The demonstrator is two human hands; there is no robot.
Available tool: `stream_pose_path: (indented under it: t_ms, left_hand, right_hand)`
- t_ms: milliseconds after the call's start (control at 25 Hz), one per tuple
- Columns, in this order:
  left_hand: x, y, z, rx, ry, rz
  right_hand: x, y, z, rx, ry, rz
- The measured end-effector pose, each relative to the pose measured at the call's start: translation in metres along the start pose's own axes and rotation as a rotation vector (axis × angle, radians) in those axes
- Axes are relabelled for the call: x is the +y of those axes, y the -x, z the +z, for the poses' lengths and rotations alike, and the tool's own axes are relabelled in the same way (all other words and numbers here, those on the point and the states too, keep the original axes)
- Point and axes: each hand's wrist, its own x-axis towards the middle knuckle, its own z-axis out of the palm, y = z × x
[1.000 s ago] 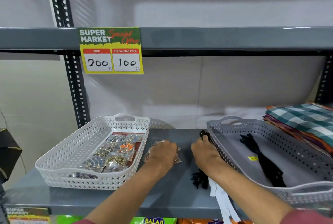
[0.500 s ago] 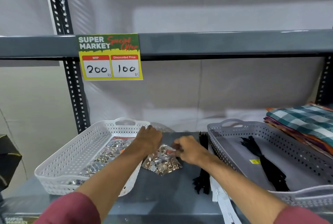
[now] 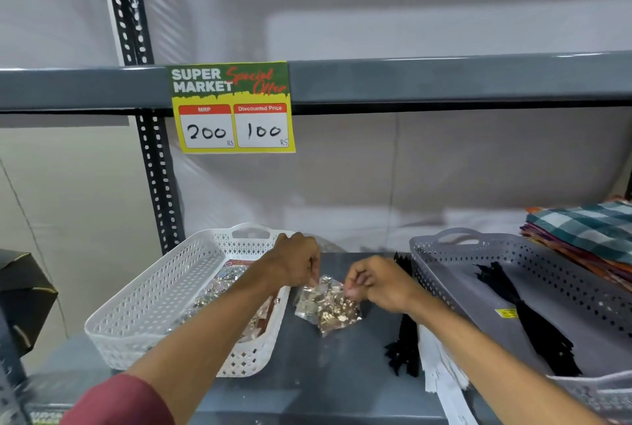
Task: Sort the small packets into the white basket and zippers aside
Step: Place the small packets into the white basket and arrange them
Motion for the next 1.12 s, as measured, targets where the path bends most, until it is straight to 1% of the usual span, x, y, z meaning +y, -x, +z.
stream_pose_path:
  t_ms: [80,160,280,360,480,560,680,840,920,1000,1040,1120]
  left_hand:
    - [-0.013,0.008,-0.019,0.056,0.257,0.030]
    - [-0.034,0.014,-0.043,0.153,0.372,0.025]
    - [-0.082,0.020,-0.070,0.349,0.493,-0.150]
    - [-0.117,0.020,-0.075,0.386,0.515,-0.266]
    - [-0.153,0.018,-0.066,0.316,0.395,-0.339]
    - [-0.172,0.010,-0.060,0.300,0.365,-0.378]
    - [-0.195,-0.009,-0.051,0.218,0.300,-0.418]
    - [-0.209,-0.029,-0.024,0.006,0.175,-0.407]
    - [-0.212,-0.032,-0.012,-0.083,0.092,-0.347]
    - [-0.213,-0.032,-0.005,-0.121,0.063,-0.331]
    - [-0.213,-0.031,-0.004,-0.137,0.033,-0.339]
    - [-0.208,-0.032,-0.003,-0.144,-0.116,-0.307]
  right_hand:
    - [-0.006,0.004,-0.013,0.015,-0.115,0.015]
    - [-0.014,-0.004,-0.022,0.106,-0.241,0.024]
    - [-0.033,-0.038,-0.018,0.217,-0.367,0.041]
    - [-0.048,-0.068,-0.004,0.232,-0.376,0.081]
    - [-0.062,-0.116,0.023,0.200,-0.334,0.168]
    - [-0.067,-0.142,0.038,0.192,-0.264,0.208]
    - [-0.068,-0.170,0.058,0.171,-0.049,0.249]
    - [-0.066,-0.191,0.086,0.169,0.273,0.293]
    - [-0.059,-0.196,0.097,0.130,0.410,0.243]
    - [-0.054,-0.193,0.102,0.108,0.494,0.173]
    - [-0.053,-0.189,0.103,0.108,0.514,0.144]
    - [-0.053,-0.181,0.096,0.128,0.466,0.090]
